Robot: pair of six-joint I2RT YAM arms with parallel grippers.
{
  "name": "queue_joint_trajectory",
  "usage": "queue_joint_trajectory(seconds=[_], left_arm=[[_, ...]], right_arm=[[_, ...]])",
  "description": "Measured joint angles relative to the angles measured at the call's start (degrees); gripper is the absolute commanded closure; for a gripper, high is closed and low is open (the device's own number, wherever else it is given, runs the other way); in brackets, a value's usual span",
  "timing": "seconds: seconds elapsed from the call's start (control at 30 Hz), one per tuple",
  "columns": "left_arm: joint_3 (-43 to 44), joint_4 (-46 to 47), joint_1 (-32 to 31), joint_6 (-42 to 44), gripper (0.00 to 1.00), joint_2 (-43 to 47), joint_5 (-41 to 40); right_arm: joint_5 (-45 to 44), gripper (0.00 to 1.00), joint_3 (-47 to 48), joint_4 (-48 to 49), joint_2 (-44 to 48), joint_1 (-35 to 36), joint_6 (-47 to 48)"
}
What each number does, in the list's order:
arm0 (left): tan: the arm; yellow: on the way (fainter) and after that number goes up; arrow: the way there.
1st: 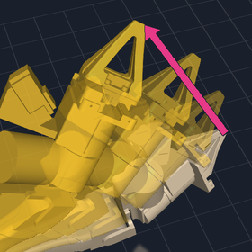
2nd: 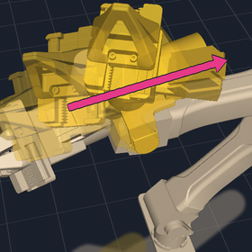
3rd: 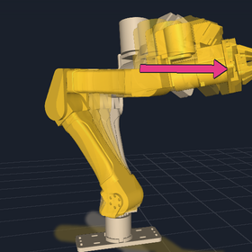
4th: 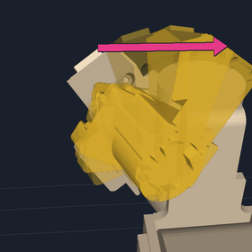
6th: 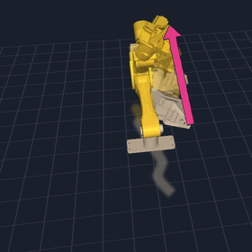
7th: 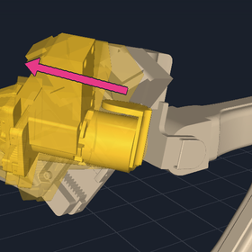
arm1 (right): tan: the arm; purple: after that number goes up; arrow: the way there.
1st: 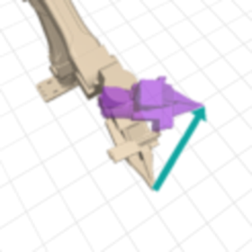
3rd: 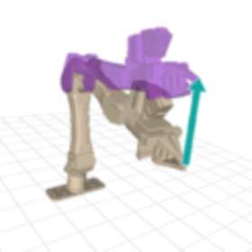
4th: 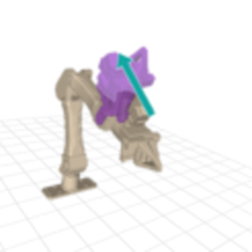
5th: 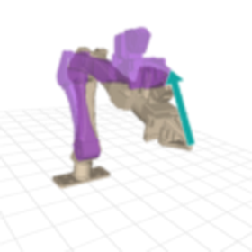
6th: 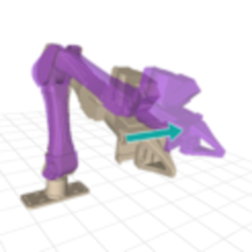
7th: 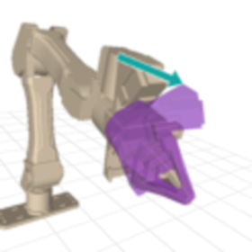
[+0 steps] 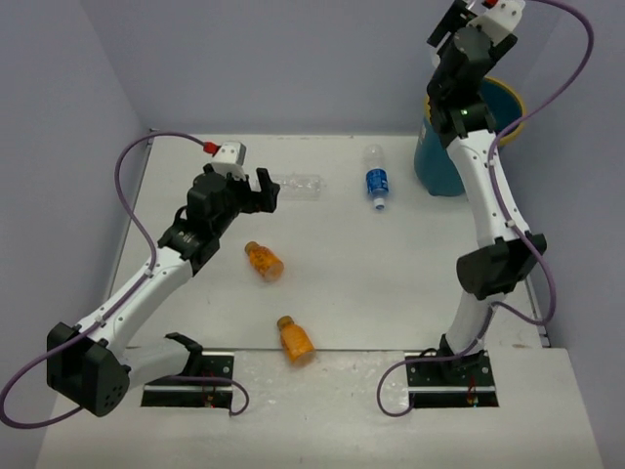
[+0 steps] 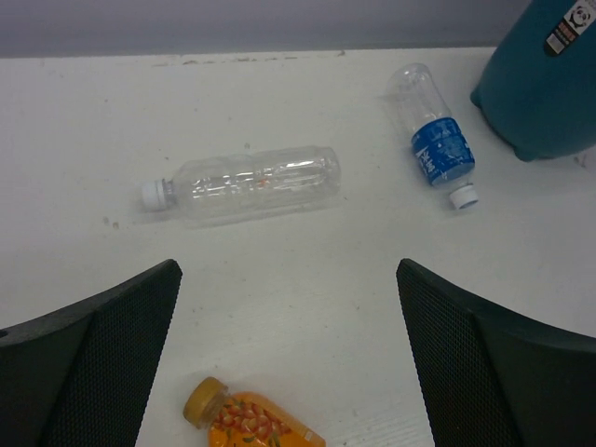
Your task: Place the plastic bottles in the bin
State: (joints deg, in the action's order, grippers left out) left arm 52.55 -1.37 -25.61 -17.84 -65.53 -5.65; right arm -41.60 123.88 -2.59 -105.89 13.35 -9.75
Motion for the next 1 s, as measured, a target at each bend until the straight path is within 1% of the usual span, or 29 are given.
queue_joint_trajectory(seconds=[0.07,0.17,0.3,0.4,0.43,0.5,0.53,0.57,0.6,0.7,0.83,1.0], left_arm=[[-0.18,-0.88,-0.02,-0.56,0.0,0.72,-2.16],[-0.89,-1.8,0.0,-0.7,0.0,1.19,-4.4],[-1.75,-3.85,0.0,-0.83,0.0,1.32,-6.58],[-2.78,-4.54,-0.02,-0.88,0.0,2.19,-7.78],[-3.07,-4.92,-0.02,-0.88,0.0,2.72,-8.17],[-3.65,-5.34,0.0,-0.88,0.0,3.85,-8.94],[-3.71,-5.53,0.0,-0.88,0.0,4.16,-9.17],[-3.73,-5.63,-0.02,-0.86,0.0,4.44,-9.39],[-3.73,-5.59,0.0,-0.86,0.0,4.59,-9.61],[-3.73,-5.66,-0.01,-0.88,0.0,4.64,-9.79],[-3.71,-5.82,0.0,-1.1,0.0,4.63,-9.68],[-3.71,-6.19,0.0,-1.83,0.0,4.66,-8.56]], right_arm=[[-2.29,0.77,4.13,-0.17,-5.65,-1.25,0.8],[-4.35,0.75,4.33,-1.21,-9.74,-2.94,1.4],[-7.37,0.69,4.85,-1.04,-13.01,-4.28,2.86],[-11.56,0.62,7.93,-0.44,-15.74,-4.36,4.52],[-13.23,0.56,8.08,0.27,-16.12,-4.39,5.12],[-15.47,0.36,6.28,2.23,-16.07,-4.45,5.79],[-15.99,0.24,4.17,2.81,-15.42,-4.55,5.77],[-16.0,0.05,1.64,2.98,-14.62,-4.7,5.41],[-16.17,0.01,-0.5,2.9,-14.08,-4.84,5.13],[-15.49,0.01,-4.07,1.14,-13.81,-5.23,3.23],[-12.23,0.01,-4.64,-3.83,-13.1,-5.43,-0.51],[-3.51,0.01,-7.39,-7.31,-7.35,-5.14,-3.82]])
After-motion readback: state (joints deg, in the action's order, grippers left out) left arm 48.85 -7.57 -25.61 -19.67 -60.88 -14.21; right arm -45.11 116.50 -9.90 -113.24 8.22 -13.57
